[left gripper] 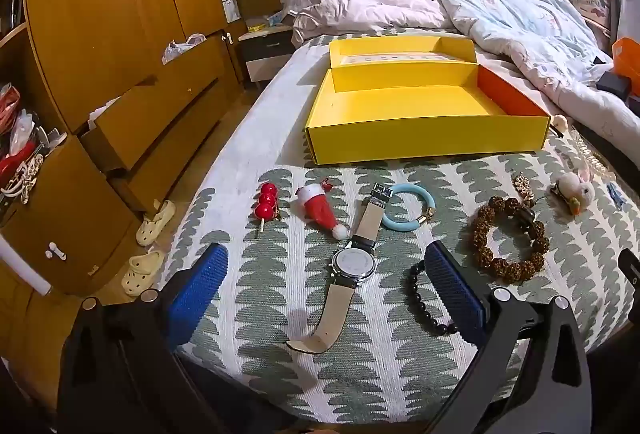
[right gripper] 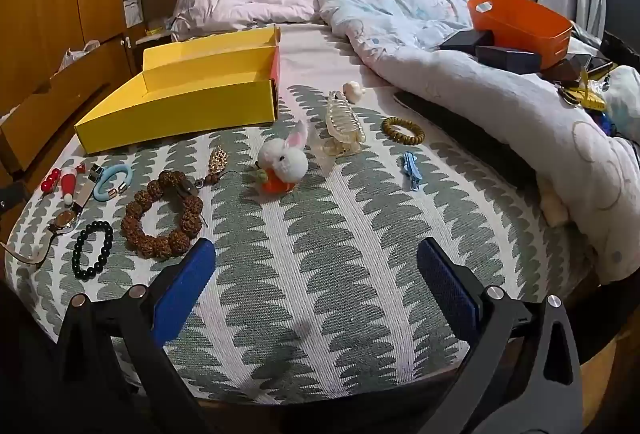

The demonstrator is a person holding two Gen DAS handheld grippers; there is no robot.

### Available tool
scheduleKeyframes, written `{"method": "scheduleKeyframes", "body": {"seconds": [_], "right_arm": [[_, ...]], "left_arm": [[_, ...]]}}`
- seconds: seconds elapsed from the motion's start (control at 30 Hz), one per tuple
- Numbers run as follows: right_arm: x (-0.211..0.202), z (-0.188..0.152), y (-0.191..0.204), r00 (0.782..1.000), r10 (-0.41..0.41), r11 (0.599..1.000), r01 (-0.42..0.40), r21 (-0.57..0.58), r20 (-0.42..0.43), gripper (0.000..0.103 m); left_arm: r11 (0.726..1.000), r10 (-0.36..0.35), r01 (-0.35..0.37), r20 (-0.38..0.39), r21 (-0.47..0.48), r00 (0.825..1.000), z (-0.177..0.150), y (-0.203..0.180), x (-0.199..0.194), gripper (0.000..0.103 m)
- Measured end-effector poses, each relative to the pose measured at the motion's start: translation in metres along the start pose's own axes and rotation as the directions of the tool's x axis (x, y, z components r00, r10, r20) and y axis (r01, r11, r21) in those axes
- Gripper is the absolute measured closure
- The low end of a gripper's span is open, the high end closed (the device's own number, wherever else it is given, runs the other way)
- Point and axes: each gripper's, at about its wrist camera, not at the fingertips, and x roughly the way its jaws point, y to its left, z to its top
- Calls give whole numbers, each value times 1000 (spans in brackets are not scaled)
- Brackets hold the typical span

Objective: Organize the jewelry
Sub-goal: 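Move both tools toward the jewelry on the bed cover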

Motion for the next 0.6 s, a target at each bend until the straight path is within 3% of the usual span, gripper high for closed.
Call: {"method": "scheduleKeyframes", "body": {"seconds": [0.6], "right_arm": [[0, 0, 0, 1000, -6, 1000, 6, -4, 1, 3]], "left_arm": [[1000, -13, 13, -18, 14, 1000, -2, -9, 3, 5]]}}
